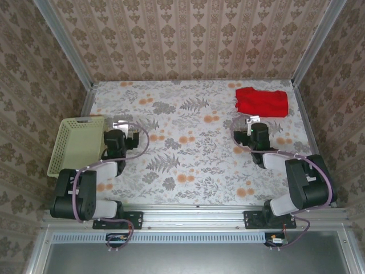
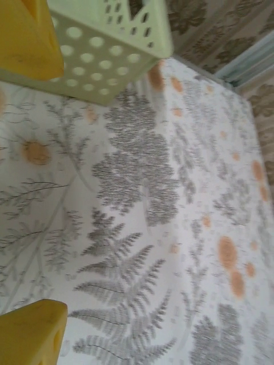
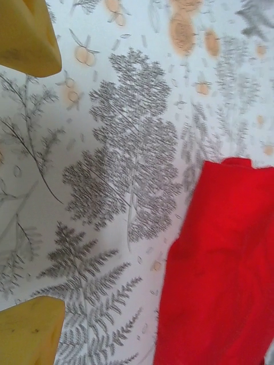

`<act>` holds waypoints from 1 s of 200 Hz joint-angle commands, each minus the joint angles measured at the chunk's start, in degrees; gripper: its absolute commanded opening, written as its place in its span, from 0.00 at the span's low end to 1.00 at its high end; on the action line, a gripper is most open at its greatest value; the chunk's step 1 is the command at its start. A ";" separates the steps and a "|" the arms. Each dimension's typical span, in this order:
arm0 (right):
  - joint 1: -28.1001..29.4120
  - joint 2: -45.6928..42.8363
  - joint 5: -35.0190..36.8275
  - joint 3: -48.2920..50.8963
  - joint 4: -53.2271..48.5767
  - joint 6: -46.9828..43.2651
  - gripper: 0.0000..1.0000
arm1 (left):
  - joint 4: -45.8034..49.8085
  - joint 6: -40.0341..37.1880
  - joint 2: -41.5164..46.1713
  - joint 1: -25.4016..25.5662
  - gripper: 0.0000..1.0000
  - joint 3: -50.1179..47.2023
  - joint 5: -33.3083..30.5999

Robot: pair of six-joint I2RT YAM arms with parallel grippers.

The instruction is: Fold the inside-out t-shirt

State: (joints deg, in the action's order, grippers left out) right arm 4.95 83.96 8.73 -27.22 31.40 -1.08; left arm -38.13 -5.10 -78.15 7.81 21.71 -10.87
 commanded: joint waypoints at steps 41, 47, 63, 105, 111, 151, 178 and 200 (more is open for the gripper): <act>-4.55 3.58 -9.94 4.29 18.23 2.01 1.00 | -18.83 -1.15 -10.48 -4.84 1.00 -2.11 10.46; -4.82 3.99 -9.57 4.44 19.31 2.44 1.00 | -17.81 -0.91 -9.98 -5.23 1.00 -2.12 11.85; -4.75 3.95 -8.23 4.02 18.17 2.85 1.00 | -18.47 -1.32 -10.27 -5.38 1.00 -2.16 12.88; -3.71 3.84 -4.44 3.87 17.90 2.93 1.00 | -14.70 0.69 -10.36 -5.57 1.00 -0.17 7.99; -3.75 3.82 -4.51 4.01 17.98 2.93 1.00 | -14.24 0.64 -10.35 -5.51 1.00 0.11 8.04; -3.63 3.82 -4.48 3.92 17.82 2.75 1.00 | -13.53 1.01 -10.39 -5.32 1.00 0.61 6.35; -3.63 3.92 -4.62 3.63 17.30 2.82 1.00 | -13.55 1.28 -10.44 -5.23 1.00 0.63 5.46; -4.16 4.02 -5.48 3.23 16.74 3.10 1.00 | -13.68 2.17 -10.44 -5.21 1.00 0.54 3.32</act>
State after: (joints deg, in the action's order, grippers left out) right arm 0.99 87.29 2.98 -23.75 47.42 0.71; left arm -51.99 -5.13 -88.88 2.85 20.95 -4.78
